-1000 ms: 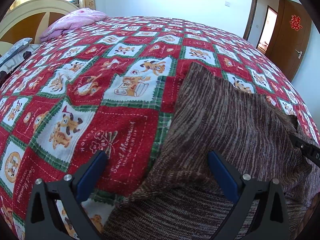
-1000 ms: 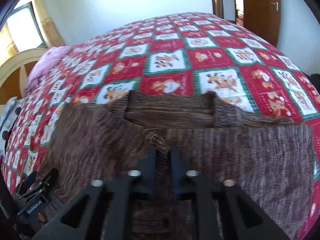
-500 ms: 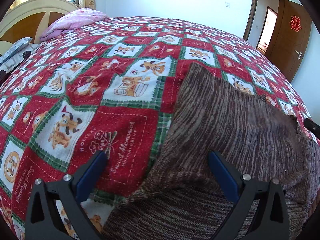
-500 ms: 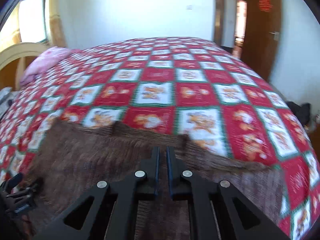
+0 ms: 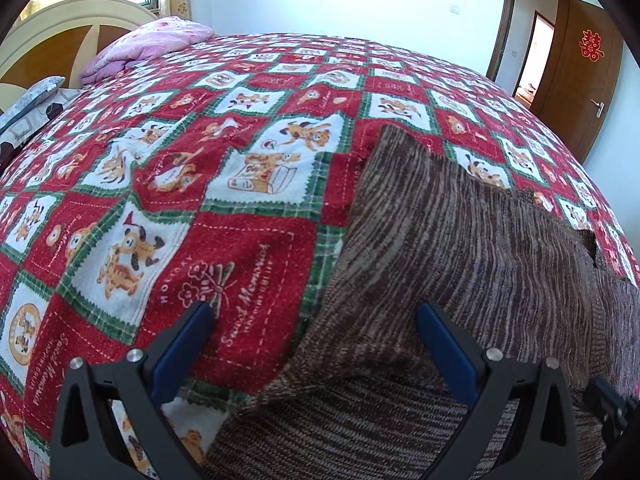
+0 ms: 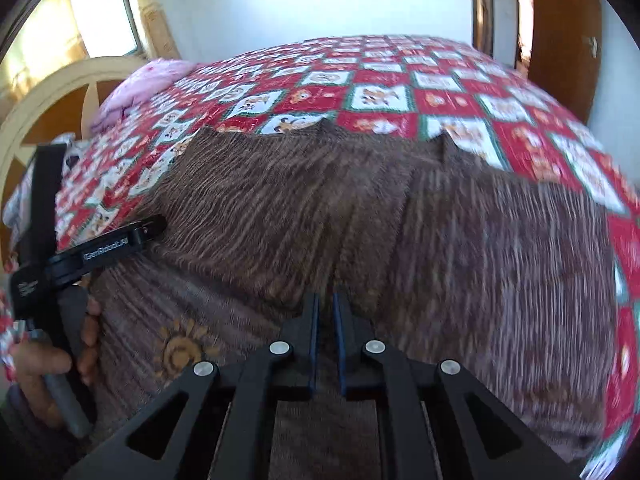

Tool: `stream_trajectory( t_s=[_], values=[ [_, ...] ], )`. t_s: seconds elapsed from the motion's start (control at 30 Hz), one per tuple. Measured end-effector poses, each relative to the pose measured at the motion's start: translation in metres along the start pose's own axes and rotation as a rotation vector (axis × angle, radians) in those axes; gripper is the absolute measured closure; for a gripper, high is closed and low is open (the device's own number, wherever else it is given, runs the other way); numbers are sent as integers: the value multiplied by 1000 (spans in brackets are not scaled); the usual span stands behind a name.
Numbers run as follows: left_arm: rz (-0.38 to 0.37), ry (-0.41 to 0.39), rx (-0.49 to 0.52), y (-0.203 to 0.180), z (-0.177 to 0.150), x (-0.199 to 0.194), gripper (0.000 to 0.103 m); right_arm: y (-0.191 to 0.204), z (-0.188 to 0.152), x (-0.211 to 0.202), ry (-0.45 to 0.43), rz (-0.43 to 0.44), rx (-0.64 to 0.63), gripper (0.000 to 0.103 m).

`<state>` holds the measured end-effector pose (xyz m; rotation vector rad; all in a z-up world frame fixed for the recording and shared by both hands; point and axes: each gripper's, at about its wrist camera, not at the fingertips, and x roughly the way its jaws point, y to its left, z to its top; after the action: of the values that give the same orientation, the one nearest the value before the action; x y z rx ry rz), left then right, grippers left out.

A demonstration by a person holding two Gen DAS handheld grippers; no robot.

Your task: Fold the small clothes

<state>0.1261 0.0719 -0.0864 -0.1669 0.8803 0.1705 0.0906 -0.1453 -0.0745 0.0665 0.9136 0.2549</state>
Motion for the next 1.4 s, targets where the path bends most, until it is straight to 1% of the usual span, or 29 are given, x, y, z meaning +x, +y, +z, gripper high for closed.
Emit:
stream_trajectory(
  t_s=[0.07, 0.1, 0.13, 0.2, 0.27, 0.3, 0.33, 0.37, 0.4, 0.43, 0.47, 0.5, 0.53, 0.57, 0.63, 0.7, 0.77, 0.8, 0.87, 0.93, 0.97, 1.0, 1.07, 1.1, 1.13, 1.23, 1.3, 1.4],
  values=[
    [0, 0, 0, 0, 0, 0, 0, -4, -2, -6, 46, 12, 41, 95],
    [-1, 0, -1, 0, 0, 0, 0, -5, -3, -17, 60, 16, 65, 95],
    [-2, 0, -1, 0, 0, 0, 0, -5, -2, -27, 46, 26, 79, 95],
    [-7, 0, -3, 1, 0, 0, 0, -3, -7, -67, -30, 60, 100, 95],
    [-23, 1, -8, 2, 0, -1, 0, 3, -14, -102, -83, 69, 92, 91],
    [-30, 3, -7, 3, -1, -2, 0, 6, -20, -120, -113, 72, 82, 82],
    [-43, 8, 1, 4, -1, -4, 0, 9, -25, -132, -131, 70, 72, 67],
    [-71, 19, 19, 5, -1, -7, 0, 13, -32, -149, -151, 56, 56, 58],
    [-98, 32, 39, 7, -3, -12, 2, 14, -35, -157, -160, 43, 47, 45],
    [-129, 44, 61, 10, -5, -20, 6, 16, -45, -172, -176, 24, 35, 44],
    [-171, 53, 79, 16, -8, -30, 7, 15, -52, -180, -185, 15, 29, 43],
    [-204, 50, 89, 23, -11, -41, 7, 14, -62, -192, -195, 5, 29, 44],
    [-232, 30, 102, 36, -15, -59, 7, 12, -70, -198, -202, -1, 33, 44],
    [-244, 11, 115, 45, -19, -72, 7, 9, -78, -207, -212, -4, 42, 44],
    [-267, -29, 141, 75, -30, -103, 7, 2, -90, -220, -223, 11, 67, 44],
    [-286, -51, 169, 103, -43, -128, 7, 0, -104, -229, -228, 43, 89, 44],
    [-291, -47, 209, 124, -59, -147, 7, 2, -112, -235, -230, 80, 104, 44],
    [-287, -31, 232, 132, -67, -153, 7, 4, -116, -236, -234, 98, 108, 44],
    [-302, 31, 270, 144, -87, -162, 8, 13, -122, -238, -241, 129, 97, 44],
    [-346, 98, 286, 151, -111, -169, 11, 24, -126, -238, -250, 137, 73, 44],
    [-381, 137, 300, 152, -124, -172, 12, 27, -126, -237, -250, 141, 67, 44],
    [-400, 155, 310, 152, -131, -174, 16, 32, -128, -236, -248, 151, 62, 44],
    [-429, 203, 333, 149, -151, -174, 19, 39, -129, -234, -247, 180, 62, 44],
    [-433, 228, 342, 145, -158, -171, 22, 42, -130, -233, -246, 192, 62, 44],
    [-435, 258, 351, 141, -165, -169, 28, 45, -130, -233, -246, 203, 58, 44],
    [-449, 349, 346, 134, -177, -160, 40, 54, -133, -237, -254, 210, 44, 44],
    [-483, 382, 324, 131, -179, -160, 45, 57, -136, -240, -263, 211, 37, 44],
    [-487, 423, 298, 129, -177, -158, 49, 56, -141, -244, -272, 210, 48, 44]
  ],
)
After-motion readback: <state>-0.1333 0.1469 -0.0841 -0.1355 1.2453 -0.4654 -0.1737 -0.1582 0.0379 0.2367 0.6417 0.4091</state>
